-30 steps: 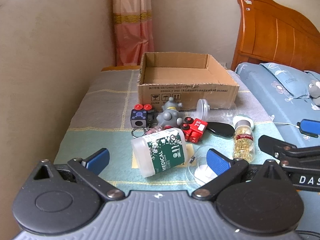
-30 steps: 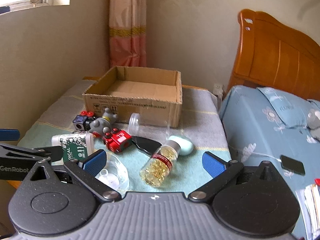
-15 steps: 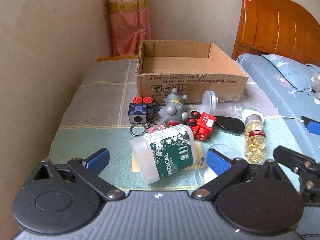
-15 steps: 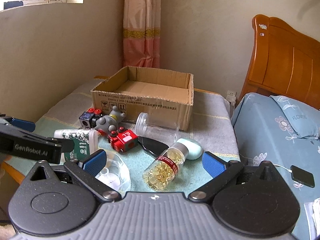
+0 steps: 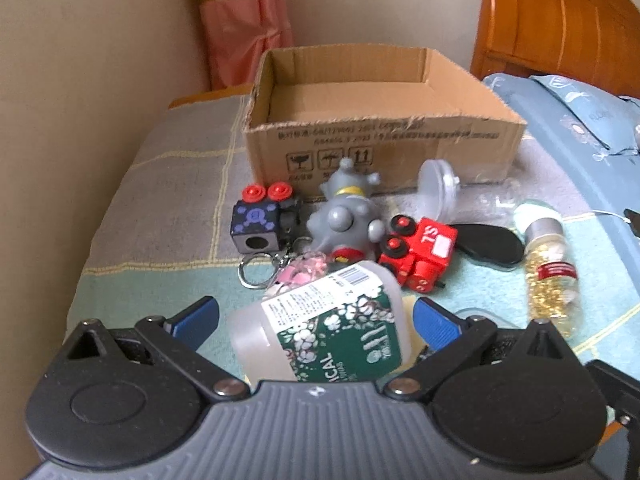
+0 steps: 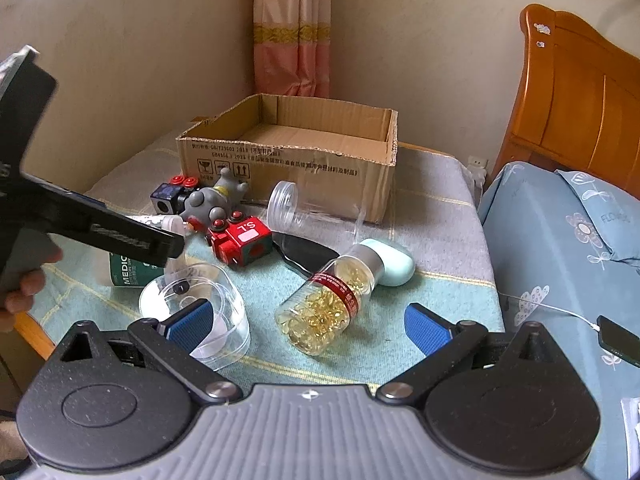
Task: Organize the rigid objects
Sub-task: 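Grasp the MEDICAL swab tub with left tool while right tool grasps the clear container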
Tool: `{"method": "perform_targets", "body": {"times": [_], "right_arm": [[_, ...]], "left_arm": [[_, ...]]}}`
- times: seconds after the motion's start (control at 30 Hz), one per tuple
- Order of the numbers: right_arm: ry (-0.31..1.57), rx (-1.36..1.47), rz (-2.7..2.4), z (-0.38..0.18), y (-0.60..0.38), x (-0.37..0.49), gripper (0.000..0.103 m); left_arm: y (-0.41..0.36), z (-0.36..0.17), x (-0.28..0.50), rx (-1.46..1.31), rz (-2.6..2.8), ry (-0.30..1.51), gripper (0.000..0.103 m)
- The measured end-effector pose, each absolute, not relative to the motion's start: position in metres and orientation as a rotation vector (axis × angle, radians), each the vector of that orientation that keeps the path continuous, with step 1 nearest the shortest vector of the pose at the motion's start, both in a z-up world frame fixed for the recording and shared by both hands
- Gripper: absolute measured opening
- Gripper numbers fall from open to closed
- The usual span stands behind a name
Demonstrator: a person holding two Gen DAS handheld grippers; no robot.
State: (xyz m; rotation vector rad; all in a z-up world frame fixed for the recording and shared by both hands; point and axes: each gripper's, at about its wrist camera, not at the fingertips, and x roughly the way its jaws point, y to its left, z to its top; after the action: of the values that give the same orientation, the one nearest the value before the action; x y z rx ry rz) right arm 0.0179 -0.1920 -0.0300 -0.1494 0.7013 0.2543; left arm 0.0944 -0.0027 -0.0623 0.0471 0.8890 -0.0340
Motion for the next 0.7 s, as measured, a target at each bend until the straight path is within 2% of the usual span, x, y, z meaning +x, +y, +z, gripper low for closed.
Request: {"method": "perform_targets", "body": {"times": [0.7], "right_arm": [[0.685,-0.226,0.422,-0.030,-0.172,0.012,0.103]], "left_arm": [[0.047,-0.068,0.062,0.107,-0.035,0.881,0.102]]}}
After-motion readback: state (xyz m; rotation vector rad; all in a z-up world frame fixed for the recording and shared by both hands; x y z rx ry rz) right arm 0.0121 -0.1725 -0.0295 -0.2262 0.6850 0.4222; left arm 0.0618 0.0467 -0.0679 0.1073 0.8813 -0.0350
